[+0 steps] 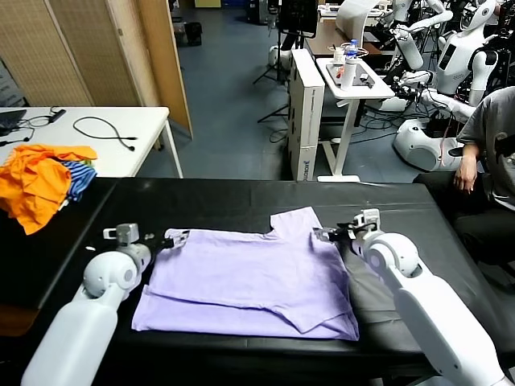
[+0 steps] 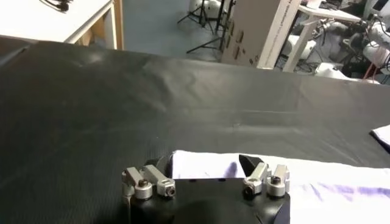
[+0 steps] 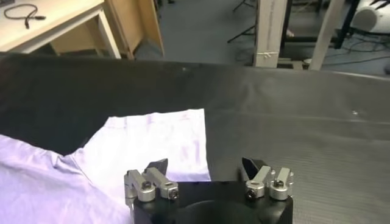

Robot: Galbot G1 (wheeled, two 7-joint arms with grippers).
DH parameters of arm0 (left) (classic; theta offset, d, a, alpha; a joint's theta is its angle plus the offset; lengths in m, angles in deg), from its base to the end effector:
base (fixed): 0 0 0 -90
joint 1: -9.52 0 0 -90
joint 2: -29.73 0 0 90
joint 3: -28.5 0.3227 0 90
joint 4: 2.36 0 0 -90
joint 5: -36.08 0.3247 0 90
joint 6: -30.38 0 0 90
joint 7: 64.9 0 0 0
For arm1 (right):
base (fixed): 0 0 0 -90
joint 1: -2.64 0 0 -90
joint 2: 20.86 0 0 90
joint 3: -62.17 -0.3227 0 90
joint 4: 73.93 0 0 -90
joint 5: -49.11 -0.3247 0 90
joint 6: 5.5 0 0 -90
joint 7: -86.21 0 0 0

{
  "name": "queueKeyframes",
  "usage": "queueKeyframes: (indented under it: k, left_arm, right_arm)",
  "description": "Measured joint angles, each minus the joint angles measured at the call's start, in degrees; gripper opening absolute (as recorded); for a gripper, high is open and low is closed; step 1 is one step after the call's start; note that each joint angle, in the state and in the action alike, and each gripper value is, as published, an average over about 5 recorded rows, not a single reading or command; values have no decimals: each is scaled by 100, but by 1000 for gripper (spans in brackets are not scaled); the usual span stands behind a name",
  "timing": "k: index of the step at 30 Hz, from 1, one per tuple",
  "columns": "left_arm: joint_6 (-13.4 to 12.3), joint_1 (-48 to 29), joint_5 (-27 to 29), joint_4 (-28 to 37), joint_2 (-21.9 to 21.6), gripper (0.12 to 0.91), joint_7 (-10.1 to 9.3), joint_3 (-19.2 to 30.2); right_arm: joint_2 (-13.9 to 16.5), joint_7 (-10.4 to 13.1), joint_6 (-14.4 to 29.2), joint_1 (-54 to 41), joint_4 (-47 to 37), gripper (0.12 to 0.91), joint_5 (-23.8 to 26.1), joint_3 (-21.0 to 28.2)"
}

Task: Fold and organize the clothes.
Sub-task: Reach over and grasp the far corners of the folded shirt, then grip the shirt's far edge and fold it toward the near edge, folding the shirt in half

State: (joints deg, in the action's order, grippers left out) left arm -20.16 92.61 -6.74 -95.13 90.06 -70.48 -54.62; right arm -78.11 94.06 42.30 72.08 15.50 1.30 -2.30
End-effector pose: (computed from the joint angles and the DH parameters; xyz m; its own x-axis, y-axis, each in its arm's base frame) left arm 0.3541 0.1182 -0.2452 -0.8174 0.1482 0.5567 0.0683 0.9845 -0.1618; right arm 0.3972 -0.0586 -0.2246 -0.7459 -0.2681 0.6097 -0.2685 0.9588 0.0931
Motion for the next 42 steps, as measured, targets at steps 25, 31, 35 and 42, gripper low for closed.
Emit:
queueKeyframes:
  k: [25,31,35,42]
  left_arm:
    - [-113,61,118,77,-28,218,97,-2]
    - [-144,93,113,-10,-36,151,98,-22]
    - [-183,155,88,-107,-38,147,98,-92]
    - [-228,359,-27,-398,-147,147,76,-287]
  right_arm:
    - [-119,-102,6,-178,-255,173,133,229]
    - [-115,-141,0,-89,-160,140,138,145]
    - [-97,-158,-5,-4,-51,140,129,53]
    - [30,-157,0,206,344,140,62,-165]
